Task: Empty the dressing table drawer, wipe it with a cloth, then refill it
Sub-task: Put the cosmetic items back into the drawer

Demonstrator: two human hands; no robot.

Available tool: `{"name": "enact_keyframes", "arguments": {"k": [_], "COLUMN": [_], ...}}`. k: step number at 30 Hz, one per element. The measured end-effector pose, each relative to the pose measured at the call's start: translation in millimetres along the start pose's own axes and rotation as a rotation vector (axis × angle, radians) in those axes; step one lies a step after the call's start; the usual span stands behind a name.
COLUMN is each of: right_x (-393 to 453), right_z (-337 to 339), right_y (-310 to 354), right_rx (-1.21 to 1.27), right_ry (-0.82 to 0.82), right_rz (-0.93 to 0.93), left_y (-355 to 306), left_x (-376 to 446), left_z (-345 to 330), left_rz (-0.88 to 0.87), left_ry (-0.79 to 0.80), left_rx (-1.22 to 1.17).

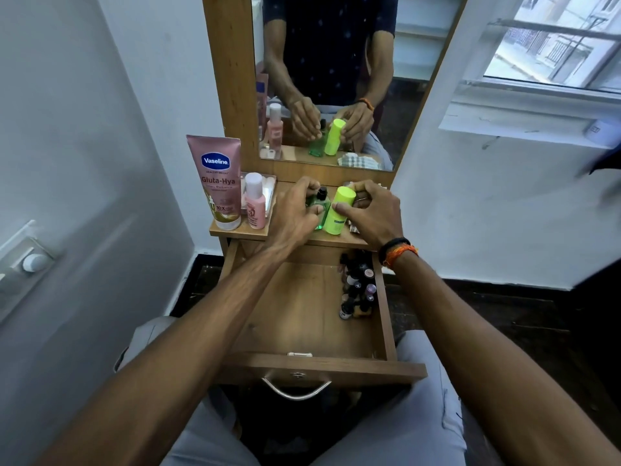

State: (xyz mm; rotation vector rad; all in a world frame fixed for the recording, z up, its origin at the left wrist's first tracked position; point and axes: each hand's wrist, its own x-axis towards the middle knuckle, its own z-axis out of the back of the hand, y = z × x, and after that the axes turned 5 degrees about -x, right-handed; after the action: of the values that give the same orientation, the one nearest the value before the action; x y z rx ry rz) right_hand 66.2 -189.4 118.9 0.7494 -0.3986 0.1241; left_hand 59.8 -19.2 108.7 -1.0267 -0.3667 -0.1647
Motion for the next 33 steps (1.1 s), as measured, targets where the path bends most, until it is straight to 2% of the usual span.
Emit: {"name": "enact_keyframes", "arguments": {"k": [13,19,25,33], "right_x": [-88,-117,-144,-158], "right_z": [21,27,35,40], "right_y": [9,-4,-23,-40], "right_rx": [0.171,0.132,0.019,-0.163], "right_ry": [0.154,0.291,0.328,0.348], "right_rz": [0.060,0.061,0.017,-0.013], "left_y": [0,16,27,19], "left_x": [-77,-101,-121,-132], "left_z": [37,35,20,-4], "left_rz": [-0.017,0.080,0.106,0.088], "left_ry": [0.133,0.267,0.428,0.511], "left_rx": [-0.018,-0.015,0.039,0.095]}}
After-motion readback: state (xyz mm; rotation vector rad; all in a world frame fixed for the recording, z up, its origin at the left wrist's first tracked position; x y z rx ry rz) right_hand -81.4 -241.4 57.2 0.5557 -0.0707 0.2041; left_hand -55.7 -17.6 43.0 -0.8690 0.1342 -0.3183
